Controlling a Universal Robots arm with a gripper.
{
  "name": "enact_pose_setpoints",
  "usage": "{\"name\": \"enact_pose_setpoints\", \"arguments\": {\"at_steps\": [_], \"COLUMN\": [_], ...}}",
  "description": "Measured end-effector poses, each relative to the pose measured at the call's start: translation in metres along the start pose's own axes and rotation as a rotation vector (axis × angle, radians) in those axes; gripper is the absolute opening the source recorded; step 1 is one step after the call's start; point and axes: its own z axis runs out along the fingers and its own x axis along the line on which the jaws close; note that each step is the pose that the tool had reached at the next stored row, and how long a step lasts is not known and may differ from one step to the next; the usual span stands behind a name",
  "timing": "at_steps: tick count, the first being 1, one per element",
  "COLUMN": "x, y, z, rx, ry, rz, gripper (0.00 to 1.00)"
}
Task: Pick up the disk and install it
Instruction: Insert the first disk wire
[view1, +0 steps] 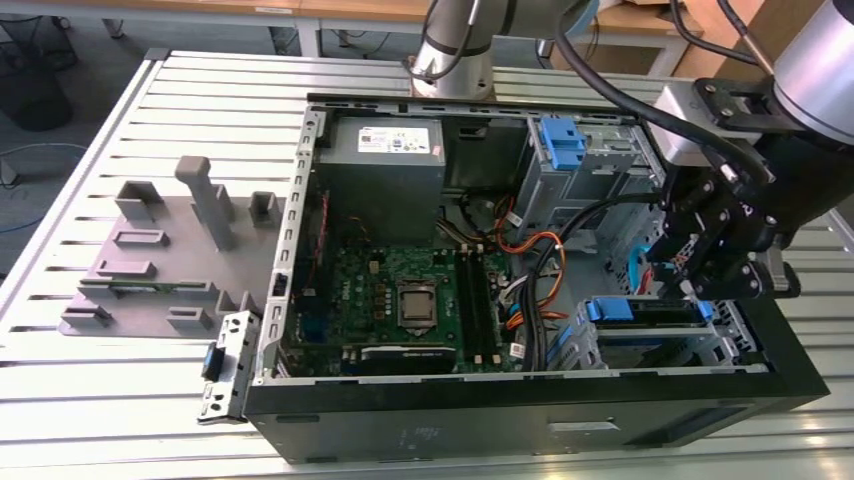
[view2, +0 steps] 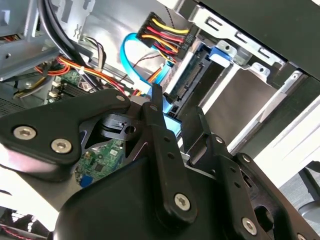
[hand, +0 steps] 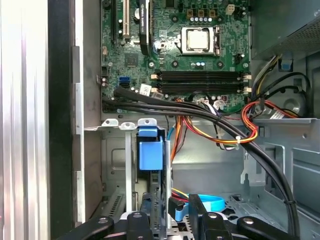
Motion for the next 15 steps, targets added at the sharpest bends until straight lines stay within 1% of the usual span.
{"name": "enact_pose_setpoints", "arguments": {"at_steps": [3,15], "x": [0.0037,0.0039], "y": [-0.0002,-0.0002], "z": [0.0016,0.0018], "rx": [0.0000,-0.0002], "ry": [-0.0001,0.0001], "rz": [0.001,0.001], "gripper": [0.42,0.42]}}
